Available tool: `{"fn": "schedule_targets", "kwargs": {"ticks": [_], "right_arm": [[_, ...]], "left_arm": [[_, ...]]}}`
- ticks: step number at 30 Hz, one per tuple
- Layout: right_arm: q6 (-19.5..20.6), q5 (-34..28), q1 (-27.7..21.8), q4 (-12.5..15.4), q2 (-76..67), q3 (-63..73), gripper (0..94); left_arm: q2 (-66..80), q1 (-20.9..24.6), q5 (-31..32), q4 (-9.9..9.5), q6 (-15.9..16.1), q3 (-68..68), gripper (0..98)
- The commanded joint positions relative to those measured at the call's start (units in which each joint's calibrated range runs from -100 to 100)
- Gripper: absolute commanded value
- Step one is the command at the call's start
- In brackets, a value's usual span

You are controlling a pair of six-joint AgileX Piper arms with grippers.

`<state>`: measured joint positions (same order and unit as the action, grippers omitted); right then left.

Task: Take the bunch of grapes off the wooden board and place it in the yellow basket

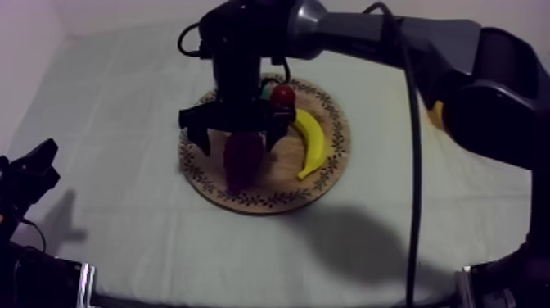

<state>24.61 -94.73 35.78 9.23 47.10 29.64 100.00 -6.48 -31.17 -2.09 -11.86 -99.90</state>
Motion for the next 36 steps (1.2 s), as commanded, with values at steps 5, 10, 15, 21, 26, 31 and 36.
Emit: {"fn": "schedule_targets", "kwargs": {"ticks": [5, 10, 15, 21, 26, 31, 36], "right_arm": [[-0.1, -0.9, -0.5, 0.6, 3.4, 2.3, 91.0], [-0.3, -1.6, -1.0, 0.8, 5.4, 4.0, 83.6], [-0.6, -1.5, -1.3, 0.6, 6.5, 4.8, 57.6], [-1.4, -0.9, -1.6, 0.6, 6.0, 4.2, 37.3], [-2.1, -0.4, -1.7, 0.5, 2.9, 1.9, 32.9], [-3.3, -0.5, -2.4, 0.2, -3.6, -1.3, 31.8], [-5.3, -1.1, -3.8, -0.9, -12.2, -5.1, 31.2]], "left_arm": [[0.0, 0.0, 0.0, -0.04, 0.0, 0.0, 0.1], [0.0, 0.0, 0.0, -0.04, 0.0, 0.0, 0.1], [0.0, 0.0, 0.0, -0.04, 0.0, 0.0, 0.1], [0.0, 0.0, 0.0, -0.04, 0.0, 0.0, 0.1], [0.0, 0.0, 0.0, -0.04, 0.0, 0.0, 0.1], [0.0, 0.0, 0.0, -0.04, 0.0, 0.0, 0.1], [0.0, 0.0, 0.0, -0.04, 0.0, 0.0, 0.1]]}}
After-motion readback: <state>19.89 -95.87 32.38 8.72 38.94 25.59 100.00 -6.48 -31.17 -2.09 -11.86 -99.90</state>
